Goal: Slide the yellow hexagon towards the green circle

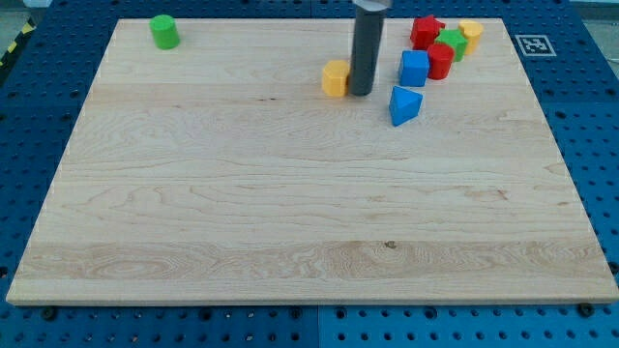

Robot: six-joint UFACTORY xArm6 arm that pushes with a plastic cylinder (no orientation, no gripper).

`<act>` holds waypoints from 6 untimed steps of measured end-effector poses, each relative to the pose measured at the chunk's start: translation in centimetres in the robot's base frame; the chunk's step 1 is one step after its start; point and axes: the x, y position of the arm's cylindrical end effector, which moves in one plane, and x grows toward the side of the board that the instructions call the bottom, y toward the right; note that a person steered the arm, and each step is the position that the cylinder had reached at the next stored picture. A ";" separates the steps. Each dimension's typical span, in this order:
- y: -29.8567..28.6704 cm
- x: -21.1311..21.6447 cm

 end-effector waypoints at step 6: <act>-5.6 -7.2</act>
